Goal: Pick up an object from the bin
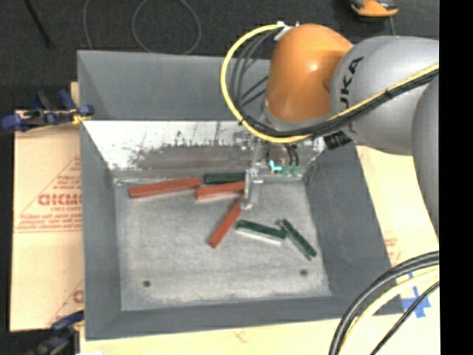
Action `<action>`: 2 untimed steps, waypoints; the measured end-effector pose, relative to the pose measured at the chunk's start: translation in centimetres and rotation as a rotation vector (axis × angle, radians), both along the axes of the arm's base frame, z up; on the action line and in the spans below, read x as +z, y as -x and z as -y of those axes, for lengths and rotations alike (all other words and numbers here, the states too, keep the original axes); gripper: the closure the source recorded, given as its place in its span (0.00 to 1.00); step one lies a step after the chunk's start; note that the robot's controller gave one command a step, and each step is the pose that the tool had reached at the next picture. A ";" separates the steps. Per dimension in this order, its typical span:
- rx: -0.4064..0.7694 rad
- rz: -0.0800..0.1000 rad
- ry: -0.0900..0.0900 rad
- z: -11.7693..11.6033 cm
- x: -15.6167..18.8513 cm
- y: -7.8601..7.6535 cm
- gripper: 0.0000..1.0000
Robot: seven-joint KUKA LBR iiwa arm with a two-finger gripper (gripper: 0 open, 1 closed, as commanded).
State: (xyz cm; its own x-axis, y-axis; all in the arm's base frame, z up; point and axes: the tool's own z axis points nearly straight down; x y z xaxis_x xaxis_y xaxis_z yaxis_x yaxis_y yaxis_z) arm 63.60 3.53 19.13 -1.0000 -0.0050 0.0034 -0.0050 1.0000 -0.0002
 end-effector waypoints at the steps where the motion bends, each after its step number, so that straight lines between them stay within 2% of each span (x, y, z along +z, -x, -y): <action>1: -0.003 0.003 0.001 3.0 -11.5 -0.6 0.00; 2: -0.004 0.011 0.000 2.9 -11.0 -0.9 1.00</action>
Offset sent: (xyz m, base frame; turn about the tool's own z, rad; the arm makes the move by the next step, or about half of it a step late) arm 0.0065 -0.0278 -0.1124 0.0011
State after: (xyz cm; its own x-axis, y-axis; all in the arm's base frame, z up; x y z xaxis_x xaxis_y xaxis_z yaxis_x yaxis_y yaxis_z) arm 64.48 0.63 8.15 -1.0000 -0.0014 -0.0079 -0.0014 1.0000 0.0001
